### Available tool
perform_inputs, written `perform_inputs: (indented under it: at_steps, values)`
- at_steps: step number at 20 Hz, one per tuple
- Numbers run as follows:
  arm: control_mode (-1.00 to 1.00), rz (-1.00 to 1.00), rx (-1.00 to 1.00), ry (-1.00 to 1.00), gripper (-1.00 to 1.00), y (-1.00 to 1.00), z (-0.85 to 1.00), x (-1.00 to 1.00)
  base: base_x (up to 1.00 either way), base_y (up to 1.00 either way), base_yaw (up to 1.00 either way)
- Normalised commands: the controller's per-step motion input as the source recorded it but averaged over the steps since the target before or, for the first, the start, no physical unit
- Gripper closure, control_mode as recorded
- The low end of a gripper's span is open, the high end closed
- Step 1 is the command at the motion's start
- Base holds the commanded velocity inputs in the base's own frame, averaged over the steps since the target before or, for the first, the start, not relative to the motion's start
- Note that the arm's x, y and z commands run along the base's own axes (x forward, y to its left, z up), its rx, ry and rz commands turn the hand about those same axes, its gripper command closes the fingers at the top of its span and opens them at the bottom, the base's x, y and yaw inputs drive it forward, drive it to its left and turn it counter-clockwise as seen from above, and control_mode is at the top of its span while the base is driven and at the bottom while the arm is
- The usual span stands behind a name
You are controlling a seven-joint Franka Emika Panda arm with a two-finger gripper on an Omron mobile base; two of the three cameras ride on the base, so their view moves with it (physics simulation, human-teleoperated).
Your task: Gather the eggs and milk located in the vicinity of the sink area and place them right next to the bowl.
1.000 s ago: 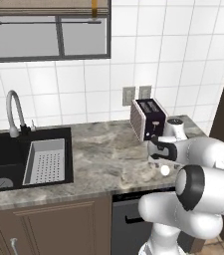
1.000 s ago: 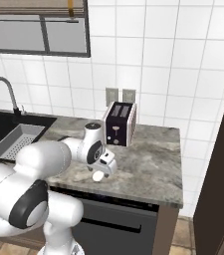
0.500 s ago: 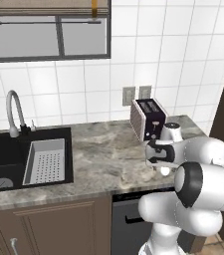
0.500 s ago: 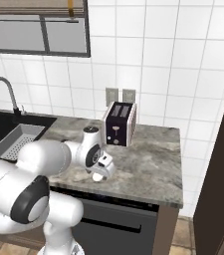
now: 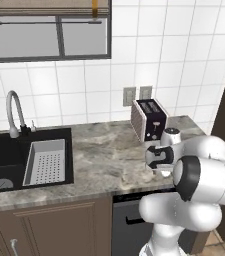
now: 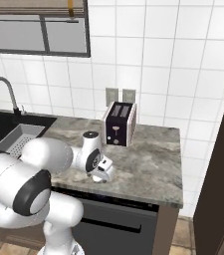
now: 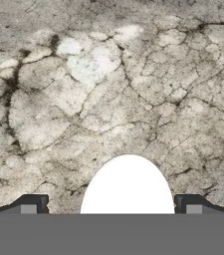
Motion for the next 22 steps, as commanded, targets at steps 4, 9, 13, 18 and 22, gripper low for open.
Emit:
perform_inputs:
  at_steps: [4, 9, 13, 18, 22]
  values:
    - [-1.00, 0.00, 0.00, -0.01, 1.00, 0.01, -0.16, 0.00, 0.00, 0.00, 0.00]
    - [-1.00, 0.00, 0.00, -0.02, 1.00, 0.00, -0.15, 0.00, 0.00, 0.00, 0.00]
    - [-1.00, 0.01, 0.00, -0.07, 1.00, 0.00, -0.05, -0.04, 0.00, 0.00, 0.00]
    - [-1.00, 0.04, 0.00, -0.18, 1.00, 0.01, 0.22, -0.33, 0.00, 0.00, 0.00]
    - [-1.00, 0.08, 0.00, -0.14, 1.00, 0.22, 0.72, -0.38, 0.00, 0.00, 0.00]
